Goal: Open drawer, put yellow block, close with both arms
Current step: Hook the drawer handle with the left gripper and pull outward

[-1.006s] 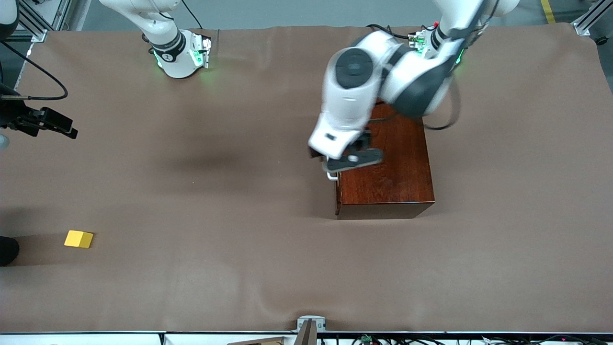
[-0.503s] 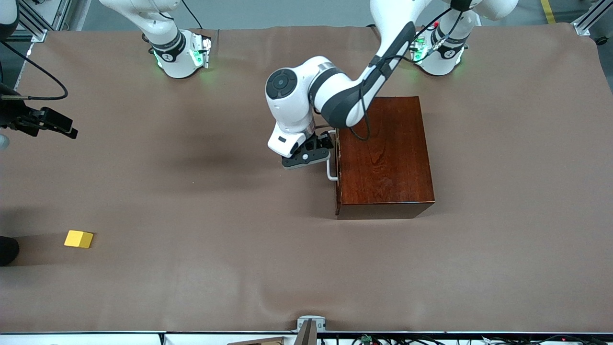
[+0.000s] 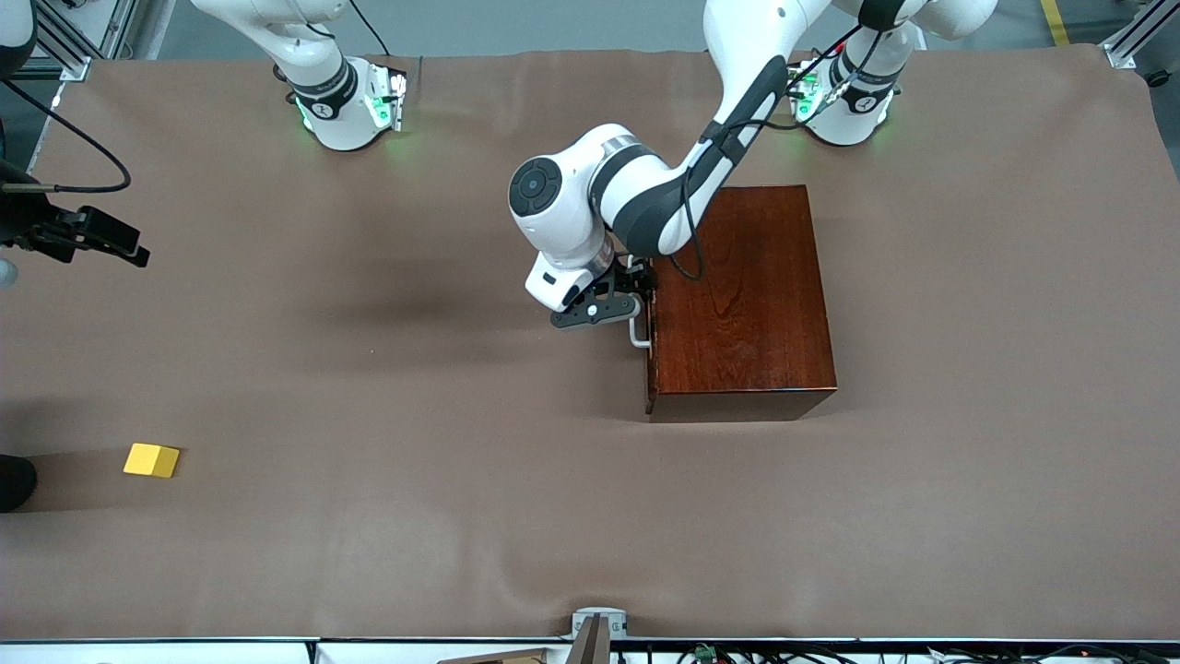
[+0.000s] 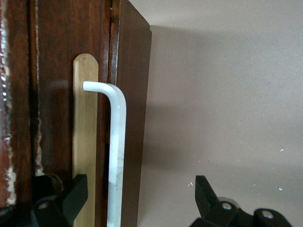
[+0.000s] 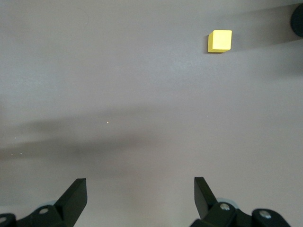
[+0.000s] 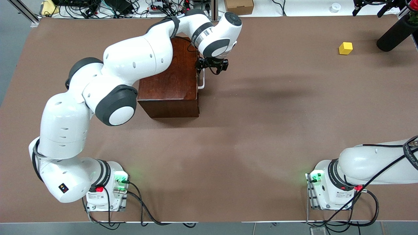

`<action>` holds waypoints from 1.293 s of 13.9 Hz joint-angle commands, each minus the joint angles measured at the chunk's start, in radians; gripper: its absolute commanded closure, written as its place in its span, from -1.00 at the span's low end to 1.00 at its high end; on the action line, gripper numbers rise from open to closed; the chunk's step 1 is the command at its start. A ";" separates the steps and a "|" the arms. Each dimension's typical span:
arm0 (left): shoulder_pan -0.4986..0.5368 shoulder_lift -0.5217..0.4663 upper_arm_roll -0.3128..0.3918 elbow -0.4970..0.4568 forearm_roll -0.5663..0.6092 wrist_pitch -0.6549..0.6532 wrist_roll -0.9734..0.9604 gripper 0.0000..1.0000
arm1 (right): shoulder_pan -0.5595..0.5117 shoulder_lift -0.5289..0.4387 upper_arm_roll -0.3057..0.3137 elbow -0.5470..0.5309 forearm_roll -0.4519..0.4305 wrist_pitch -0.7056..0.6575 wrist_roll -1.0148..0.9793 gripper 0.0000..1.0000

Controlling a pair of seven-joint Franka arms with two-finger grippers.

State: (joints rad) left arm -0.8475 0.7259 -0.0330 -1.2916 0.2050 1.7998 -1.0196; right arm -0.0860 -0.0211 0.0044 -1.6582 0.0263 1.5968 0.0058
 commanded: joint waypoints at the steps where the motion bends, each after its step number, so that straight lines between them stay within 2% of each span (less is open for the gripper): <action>1: -0.002 0.040 0.001 0.035 -0.012 -0.004 0.015 -1.00 | -0.011 -0.002 0.006 0.012 0.007 -0.012 -0.012 -1.00; 11: -0.005 0.055 -0.021 0.035 -0.050 0.068 0.018 -1.00 | -0.011 -0.002 0.006 0.012 0.007 -0.012 -0.012 -1.00; 18: -0.005 0.053 -0.022 0.038 -0.133 0.203 -0.042 -1.00 | -0.011 -0.002 0.006 0.012 0.007 -0.014 -0.012 -1.00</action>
State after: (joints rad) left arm -0.8491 0.7577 -0.0487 -1.2860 0.0941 1.9672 -1.0324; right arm -0.0860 -0.0211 0.0044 -1.6582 0.0263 1.5964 0.0057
